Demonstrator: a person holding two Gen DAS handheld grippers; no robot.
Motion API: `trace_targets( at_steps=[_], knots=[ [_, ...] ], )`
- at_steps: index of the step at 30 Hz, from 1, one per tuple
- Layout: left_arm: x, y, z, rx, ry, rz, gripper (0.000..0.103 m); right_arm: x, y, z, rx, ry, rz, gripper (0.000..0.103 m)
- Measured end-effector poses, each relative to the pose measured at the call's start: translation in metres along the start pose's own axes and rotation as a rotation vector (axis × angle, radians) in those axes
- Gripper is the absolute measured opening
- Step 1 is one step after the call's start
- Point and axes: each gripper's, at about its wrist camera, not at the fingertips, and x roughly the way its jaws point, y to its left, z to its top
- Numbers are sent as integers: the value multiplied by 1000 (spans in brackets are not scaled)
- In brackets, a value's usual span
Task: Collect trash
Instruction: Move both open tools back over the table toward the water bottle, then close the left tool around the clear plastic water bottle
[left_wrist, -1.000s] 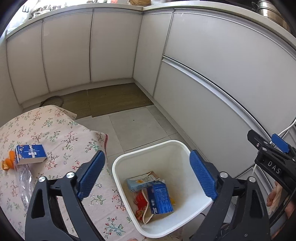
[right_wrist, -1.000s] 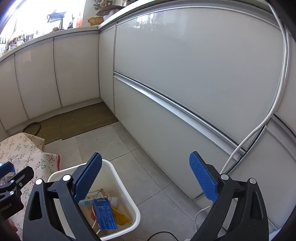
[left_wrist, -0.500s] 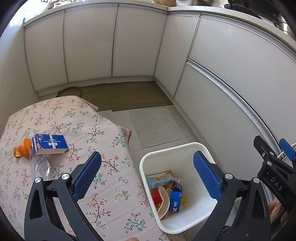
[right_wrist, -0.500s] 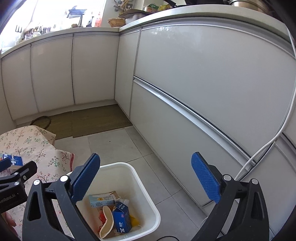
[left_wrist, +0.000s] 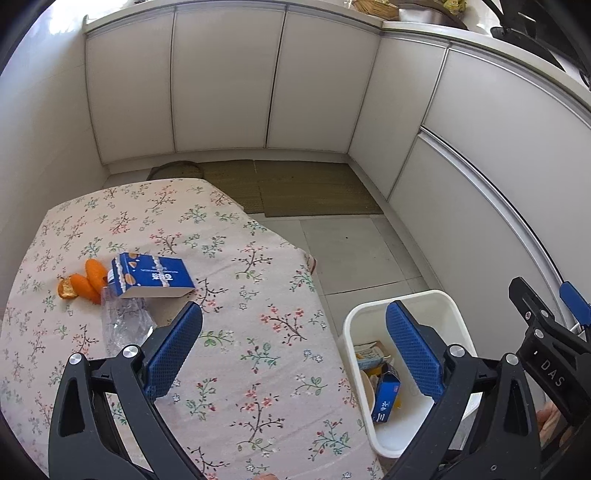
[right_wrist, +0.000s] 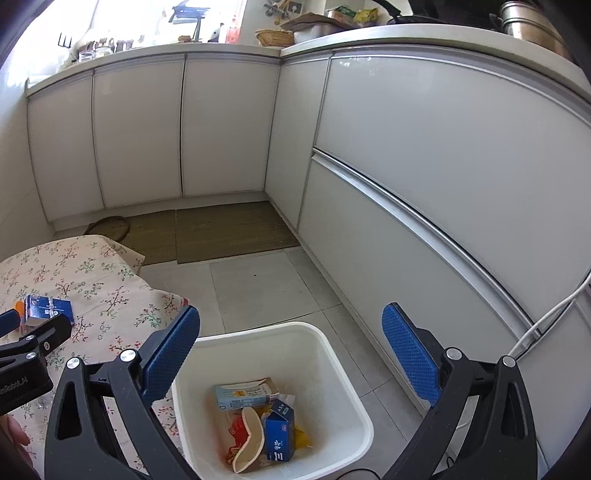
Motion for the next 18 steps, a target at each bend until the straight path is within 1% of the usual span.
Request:
trace_targets(
  at_steps=[5,10,12,18],
  knots=[
    [2,30,0,-46,17,49,95,-1,31,2,-27,-5,39,96],
    [11,67,-1,-104,55,113,95,2,59,3,-52,6,74,96],
    [21,81,-3,-119,93,147,95,4,68,3,-66,12,85,96],
    [70,130,-13,-195,273,210,95,12,88,-1,-97,44,105,96]
  ],
)
